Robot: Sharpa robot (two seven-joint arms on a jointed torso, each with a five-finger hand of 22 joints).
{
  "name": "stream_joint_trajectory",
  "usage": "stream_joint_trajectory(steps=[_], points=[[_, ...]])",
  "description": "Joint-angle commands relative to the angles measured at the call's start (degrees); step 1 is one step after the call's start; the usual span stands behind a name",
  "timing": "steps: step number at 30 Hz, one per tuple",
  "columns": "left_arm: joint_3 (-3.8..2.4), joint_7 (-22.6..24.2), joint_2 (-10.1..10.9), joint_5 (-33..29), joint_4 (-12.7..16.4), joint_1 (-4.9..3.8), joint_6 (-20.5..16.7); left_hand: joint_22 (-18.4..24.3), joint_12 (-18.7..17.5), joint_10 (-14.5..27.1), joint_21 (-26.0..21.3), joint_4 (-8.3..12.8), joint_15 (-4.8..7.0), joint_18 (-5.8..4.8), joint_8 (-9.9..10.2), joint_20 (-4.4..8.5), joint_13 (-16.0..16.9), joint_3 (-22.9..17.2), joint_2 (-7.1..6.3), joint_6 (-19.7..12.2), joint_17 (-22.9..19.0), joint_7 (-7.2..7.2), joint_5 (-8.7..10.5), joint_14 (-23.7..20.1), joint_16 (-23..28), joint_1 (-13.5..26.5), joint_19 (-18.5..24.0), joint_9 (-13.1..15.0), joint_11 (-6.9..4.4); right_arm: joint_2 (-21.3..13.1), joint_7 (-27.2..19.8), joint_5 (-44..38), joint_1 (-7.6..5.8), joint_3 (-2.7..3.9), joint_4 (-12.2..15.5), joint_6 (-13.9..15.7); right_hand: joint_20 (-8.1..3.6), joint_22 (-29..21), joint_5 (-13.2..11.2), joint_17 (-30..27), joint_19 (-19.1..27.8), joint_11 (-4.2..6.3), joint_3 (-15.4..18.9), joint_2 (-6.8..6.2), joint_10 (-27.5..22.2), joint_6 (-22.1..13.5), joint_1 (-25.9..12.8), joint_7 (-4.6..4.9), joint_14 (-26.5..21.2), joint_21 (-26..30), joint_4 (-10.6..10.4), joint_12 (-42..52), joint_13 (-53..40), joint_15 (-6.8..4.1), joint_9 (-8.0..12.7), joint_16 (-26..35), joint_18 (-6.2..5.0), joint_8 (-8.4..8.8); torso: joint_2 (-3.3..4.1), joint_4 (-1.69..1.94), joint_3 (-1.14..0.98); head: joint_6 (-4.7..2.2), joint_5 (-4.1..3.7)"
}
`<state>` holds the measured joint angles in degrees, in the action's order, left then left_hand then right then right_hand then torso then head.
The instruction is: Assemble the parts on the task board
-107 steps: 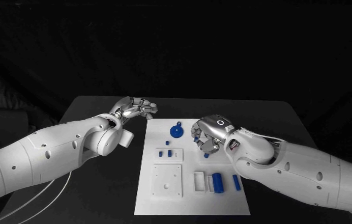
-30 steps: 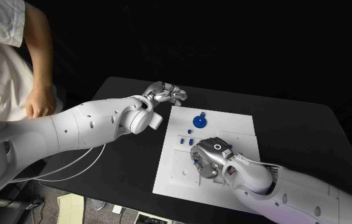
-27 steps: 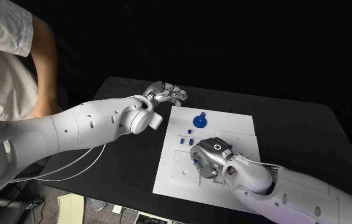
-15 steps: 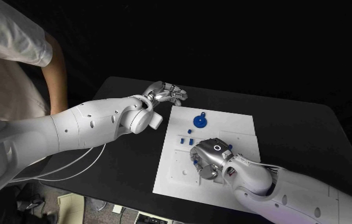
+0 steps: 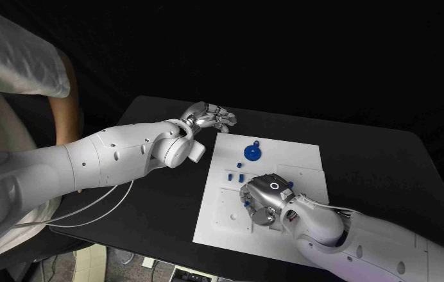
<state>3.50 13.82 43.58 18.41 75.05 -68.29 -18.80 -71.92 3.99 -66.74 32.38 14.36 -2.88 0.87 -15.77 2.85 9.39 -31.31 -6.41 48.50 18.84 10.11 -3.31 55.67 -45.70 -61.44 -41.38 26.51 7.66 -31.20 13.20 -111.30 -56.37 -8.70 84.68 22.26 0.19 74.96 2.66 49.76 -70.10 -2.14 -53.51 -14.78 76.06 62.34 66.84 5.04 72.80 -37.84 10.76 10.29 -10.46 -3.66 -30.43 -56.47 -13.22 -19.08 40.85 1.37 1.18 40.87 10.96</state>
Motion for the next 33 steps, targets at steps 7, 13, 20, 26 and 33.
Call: stream_joint_trajectory(steps=[7,13,20,26,33], points=[[-0.04,0.16,-0.09,-0.28,0.34,-0.14,0.31,-0.08,-0.02,0.36,-0.37,-0.14,0.04,0.18,-0.05,-0.04,-0.08,0.35,0.39,-0.43,0.11,0.1,0.21,0.44,0.34,0.2,-0.42,-0.07,0.1,0.87,0.3,-0.68,0.13,-0.28,-0.89,-3.19,-0.22,1.26,0.19,0.1,-0.03,-0.09,-0.32,0.28,0.49,0.41,0.01,0.13,-0.06,-0.2,0.14,-0.39,-0.04,-0.45,-0.09,0.39,-1.78,-0.18,0.01,0.01,0.01,0.19,-0.09],[-0.04,0.13,-0.12,-0.28,0.52,-0.15,0.35,-0.09,-0.03,0.37,-0.39,-0.14,0.04,0.17,-0.06,-0.04,-0.09,0.36,0.38,-0.45,0.13,0.11,0.22,0.44,0.37,0.21,-0.42,-0.07,0.1,1.33,0.37,-0.83,0.22,-0.65,-1.56,-3.85,-0.21,1.26,0.2,0.14,0.01,-0.1,-0.29,0.36,0.49,0.38,-0.04,0.14,-0.08,-0.22,0.16,-0.45,-0.03,-0.44,-0.09,0.42,-1.78,-0.16,0.0,0.05,0.0,0.37,-0.1],[-0.04,0.08,-0.1,-0.28,0.57,-0.19,0.44,-0.1,-0.03,0.38,-0.42,-0.16,0.03,0.17,-0.06,-0.04,-0.1,0.37,0.39,-0.46,0.17,0.11,0.22,0.44,0.41,0.23,-0.42,-0.07,0.11,1.75,0.49,-0.83,0.37,-0.9,-2.26,-4.24,-0.2,1.26,0.2,0.19,0.04,-0.11,-0.25,0.42,0.5,0.36,-0.09,0.15,-0.09,-0.24,0.2,-0.5,-0.02,-0.43,-0.08,0.45,-1.78,-0.14,0.02,0.0,0.05,0.49,-0.08],[-0.04,0.02,0.0,-0.28,0.63,-0.24,0.47,-0.11,-0.02,0.39,-0.45,-0.16,0.03,0.16,-0.07,-0.04,-0.1,0.38,0.39,-0.46,0.2,0.11,0.22,0.44,0.44,0.24,-0.43,-0.07,0.11,1.58,0.25,-0.26,0.39,-1.03,-2.44,-4.4,-0.16,1.25,0.21,0.27,0.19,-0.17,-0.21,0.48,0.39,0.23,-0.22,0.21,-0.19,-0.23,0.28,-0.69,0.02,-0.37,-0.06,0.55,-1.78,-0.06,0.0,-0.01,0.02,0.57,-0.08],[-0.04,-0.07,0.11,-0.28,0.59,-0.26,0.61,-0.12,-0.03,0.4,-0.47,-0.17,0.03,0.16,-0.07,-0.04,-0.11,0.4,0.37,-0.48,0.23,0.12,0.22,0.44,0.47,0.26,-0.43,-0.07,0.12,1.02,-1.05,2.63,0.38,-1.04,-2.22,-2.22,0.45,1.1,0.95,-0.1,1.98,-1.5,-0.08,-1.89,-2.58,-2.93,-1.56,1.63,-1.13,0.61,0.3,-3.09,0.8,0.9,0.88,2.29,-1.78,1.86,-0.01,-0.07,-0.04,0.7,-0.07]])
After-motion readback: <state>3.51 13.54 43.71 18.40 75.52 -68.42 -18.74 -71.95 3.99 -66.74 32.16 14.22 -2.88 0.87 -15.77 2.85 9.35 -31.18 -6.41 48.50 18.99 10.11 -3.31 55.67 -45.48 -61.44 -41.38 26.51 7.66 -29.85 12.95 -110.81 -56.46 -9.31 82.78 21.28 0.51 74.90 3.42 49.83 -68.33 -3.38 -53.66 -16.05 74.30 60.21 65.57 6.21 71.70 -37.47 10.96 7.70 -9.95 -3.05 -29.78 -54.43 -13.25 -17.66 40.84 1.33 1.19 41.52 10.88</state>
